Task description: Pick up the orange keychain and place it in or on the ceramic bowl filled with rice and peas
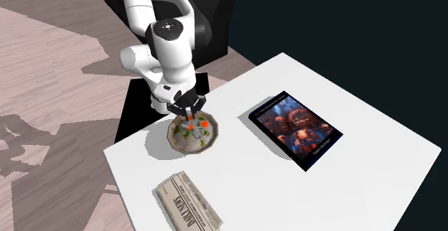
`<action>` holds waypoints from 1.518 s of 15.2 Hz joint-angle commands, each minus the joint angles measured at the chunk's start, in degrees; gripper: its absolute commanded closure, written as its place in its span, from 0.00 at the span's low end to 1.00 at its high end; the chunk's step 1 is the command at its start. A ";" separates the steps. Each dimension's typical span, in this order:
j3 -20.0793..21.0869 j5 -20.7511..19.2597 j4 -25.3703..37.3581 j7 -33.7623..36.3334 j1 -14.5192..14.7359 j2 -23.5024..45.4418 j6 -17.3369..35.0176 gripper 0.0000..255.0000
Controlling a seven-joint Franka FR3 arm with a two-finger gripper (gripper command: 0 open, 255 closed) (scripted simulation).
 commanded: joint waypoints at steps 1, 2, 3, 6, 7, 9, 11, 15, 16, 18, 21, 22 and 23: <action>0.20 0.10 -0.43 0.03 0.00 0.41 0.87 1.00; 0.20 0.10 -0.42 0.04 0.00 0.42 0.87 1.00; 0.20 0.10 -0.42 0.04 0.00 0.42 0.87 1.00; 0.21 0.10 -0.42 0.04 0.00 0.42 0.87 1.00; 0.21 0.10 -0.42 0.04 0.00 0.42 0.87 1.00; 0.20 0.10 -0.41 0.04 0.00 0.42 0.86 0.00; 0.20 0.10 -0.42 0.04 0.00 0.42 0.86 0.00; -0.20 -0.21 1.11 0.07 -0.09 -0.21 -1.29 0.00; -0.60 -0.52 2.70 0.11 -0.19 -0.73 -3.40 0.00; -1.26 -1.05 5.71 0.19 -0.38 -1.38 -7.06 0.00; -1.26 -1.05 5.71 0.19 -0.37 -1.38 -7.06 0.00; -1.26 -1.05 5.71 0.19 -0.37 -1.38 -7.06 0.00; -1.26 -1.05 5.71 0.19 -0.37 -1.38 -7.06 0.00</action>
